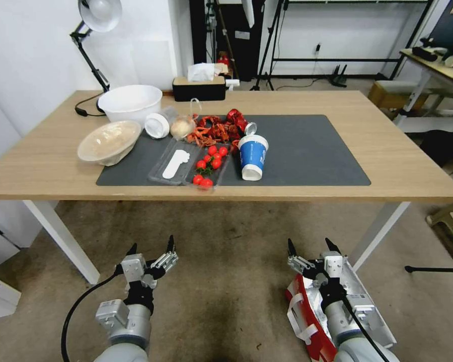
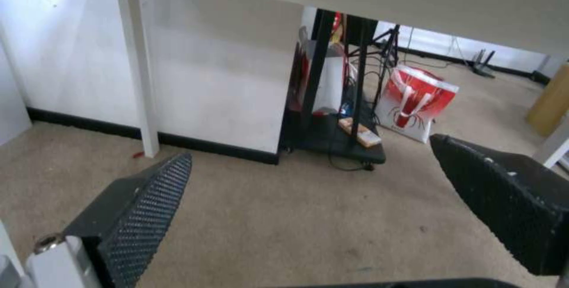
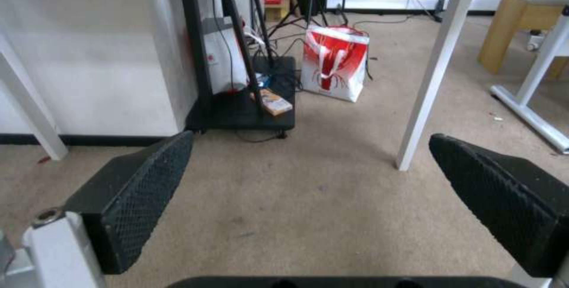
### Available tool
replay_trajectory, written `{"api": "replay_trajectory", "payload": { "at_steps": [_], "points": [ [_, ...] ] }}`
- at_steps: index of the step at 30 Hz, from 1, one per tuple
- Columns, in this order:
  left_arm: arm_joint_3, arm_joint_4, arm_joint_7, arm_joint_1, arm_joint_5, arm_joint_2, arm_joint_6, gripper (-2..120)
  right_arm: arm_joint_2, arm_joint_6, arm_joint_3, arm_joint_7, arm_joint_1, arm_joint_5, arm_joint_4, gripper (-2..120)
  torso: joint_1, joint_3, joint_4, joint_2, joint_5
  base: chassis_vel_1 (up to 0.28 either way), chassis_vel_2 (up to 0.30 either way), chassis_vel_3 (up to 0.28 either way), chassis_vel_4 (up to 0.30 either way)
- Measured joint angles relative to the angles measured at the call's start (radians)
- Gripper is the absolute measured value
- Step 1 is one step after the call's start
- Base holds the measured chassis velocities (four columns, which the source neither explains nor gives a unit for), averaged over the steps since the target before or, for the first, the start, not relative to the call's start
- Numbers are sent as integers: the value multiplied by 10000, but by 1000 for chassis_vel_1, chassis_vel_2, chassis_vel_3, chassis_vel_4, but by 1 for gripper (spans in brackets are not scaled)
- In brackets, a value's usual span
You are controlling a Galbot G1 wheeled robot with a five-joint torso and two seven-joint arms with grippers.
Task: Pick up the food delivery bag from the floor and place it on the table.
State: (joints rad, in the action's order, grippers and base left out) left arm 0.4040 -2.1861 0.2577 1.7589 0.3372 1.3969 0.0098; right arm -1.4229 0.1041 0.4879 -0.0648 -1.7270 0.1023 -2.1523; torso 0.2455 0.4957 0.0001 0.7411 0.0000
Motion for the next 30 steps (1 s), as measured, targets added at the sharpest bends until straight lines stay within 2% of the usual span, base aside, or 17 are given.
{"api": "replay_trajectory", "payload": {
  "at_steps": [30],
  "points": [
    [-82,34,1,11,8,-7,-1,100,21,57,104,11,-1,40,126,100,-496,-741,-1,-1236,0,0,0,0,0]
  ]
}}
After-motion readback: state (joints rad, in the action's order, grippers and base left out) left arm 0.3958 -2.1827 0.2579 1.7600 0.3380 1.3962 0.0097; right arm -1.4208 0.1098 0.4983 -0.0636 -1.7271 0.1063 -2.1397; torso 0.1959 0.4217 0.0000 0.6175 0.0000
